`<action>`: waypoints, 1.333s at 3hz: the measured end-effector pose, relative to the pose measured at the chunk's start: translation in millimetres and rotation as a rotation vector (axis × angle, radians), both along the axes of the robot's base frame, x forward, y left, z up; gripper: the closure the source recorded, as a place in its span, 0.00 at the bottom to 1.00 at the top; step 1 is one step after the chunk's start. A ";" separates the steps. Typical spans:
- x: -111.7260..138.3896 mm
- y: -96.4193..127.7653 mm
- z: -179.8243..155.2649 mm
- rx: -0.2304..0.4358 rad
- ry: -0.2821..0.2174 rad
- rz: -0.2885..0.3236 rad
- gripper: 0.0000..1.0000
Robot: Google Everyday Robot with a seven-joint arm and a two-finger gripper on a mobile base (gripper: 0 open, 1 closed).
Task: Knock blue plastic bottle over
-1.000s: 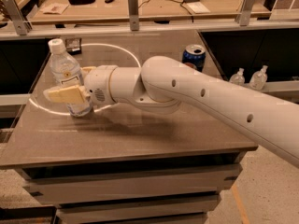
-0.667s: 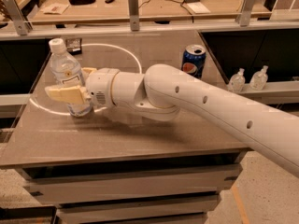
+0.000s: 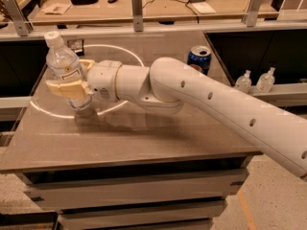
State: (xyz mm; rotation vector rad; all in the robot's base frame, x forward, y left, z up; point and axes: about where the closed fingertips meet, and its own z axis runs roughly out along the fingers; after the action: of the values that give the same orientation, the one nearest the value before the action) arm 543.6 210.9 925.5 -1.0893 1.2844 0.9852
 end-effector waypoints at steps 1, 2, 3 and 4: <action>3.8 -5.4 11.8 0.010 -0.171 0.008 1.00; 3.9 -10.9 27.1 -0.022 -0.408 -0.004 1.00; 3.5 -15.3 37.0 -0.087 -0.616 -0.039 1.00; 3.8 -16.9 44.3 -0.137 -0.747 -0.028 1.00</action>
Offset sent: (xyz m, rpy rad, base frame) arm 0.0062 -0.0222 0.0438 -0.0685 -0.7075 -0.0280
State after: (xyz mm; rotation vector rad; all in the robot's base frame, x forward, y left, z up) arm 547.4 194.0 969.8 -1.3659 0.7505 0.3923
